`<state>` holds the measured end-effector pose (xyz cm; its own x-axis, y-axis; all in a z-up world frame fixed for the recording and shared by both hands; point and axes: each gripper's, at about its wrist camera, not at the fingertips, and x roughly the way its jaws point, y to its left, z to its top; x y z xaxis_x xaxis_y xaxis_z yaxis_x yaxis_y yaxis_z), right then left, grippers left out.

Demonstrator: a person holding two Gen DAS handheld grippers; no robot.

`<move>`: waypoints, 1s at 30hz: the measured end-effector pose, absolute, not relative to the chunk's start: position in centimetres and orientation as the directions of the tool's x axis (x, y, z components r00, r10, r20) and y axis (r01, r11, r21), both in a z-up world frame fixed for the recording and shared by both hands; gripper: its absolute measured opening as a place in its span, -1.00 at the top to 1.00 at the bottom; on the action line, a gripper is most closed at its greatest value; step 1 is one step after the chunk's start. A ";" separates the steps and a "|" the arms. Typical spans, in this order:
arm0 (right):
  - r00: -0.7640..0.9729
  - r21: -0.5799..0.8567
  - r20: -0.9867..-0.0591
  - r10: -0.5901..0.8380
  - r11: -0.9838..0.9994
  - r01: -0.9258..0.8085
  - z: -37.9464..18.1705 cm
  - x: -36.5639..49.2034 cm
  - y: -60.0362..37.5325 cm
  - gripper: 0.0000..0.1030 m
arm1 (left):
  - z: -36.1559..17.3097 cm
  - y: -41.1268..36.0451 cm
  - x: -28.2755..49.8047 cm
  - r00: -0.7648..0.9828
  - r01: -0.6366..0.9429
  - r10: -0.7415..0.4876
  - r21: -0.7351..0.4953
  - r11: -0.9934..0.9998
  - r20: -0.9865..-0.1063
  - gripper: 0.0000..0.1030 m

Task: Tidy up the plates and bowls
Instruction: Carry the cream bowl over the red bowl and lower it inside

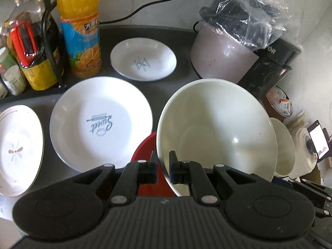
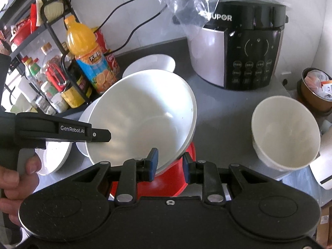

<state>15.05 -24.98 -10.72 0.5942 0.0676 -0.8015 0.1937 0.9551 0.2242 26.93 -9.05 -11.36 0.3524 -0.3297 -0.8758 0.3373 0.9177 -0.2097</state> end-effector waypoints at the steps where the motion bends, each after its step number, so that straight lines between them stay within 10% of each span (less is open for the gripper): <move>1: 0.591 0.223 -0.804 0.067 0.955 0.196 -10.8 14.9 -24.8 0.51 | -11.5 -8.9 26.8 0.350 0.338 -0.329 -0.209 0.918 -0.877 0.83; 30: 0.443 0.201 -0.892 0.096 0.960 0.197 -14.0 16.0 -23.5 0.44 | -14.8 -6.9 26.1 0.261 0.311 -0.288 -0.202 0.929 -0.922 0.82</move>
<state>16.00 -23.50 -13.97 0.4427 0.0959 -0.8915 0.1970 0.9596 0.2010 26.07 -6.88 -14.83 0.2606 -0.2878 -0.9216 0.3107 0.9288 -0.2021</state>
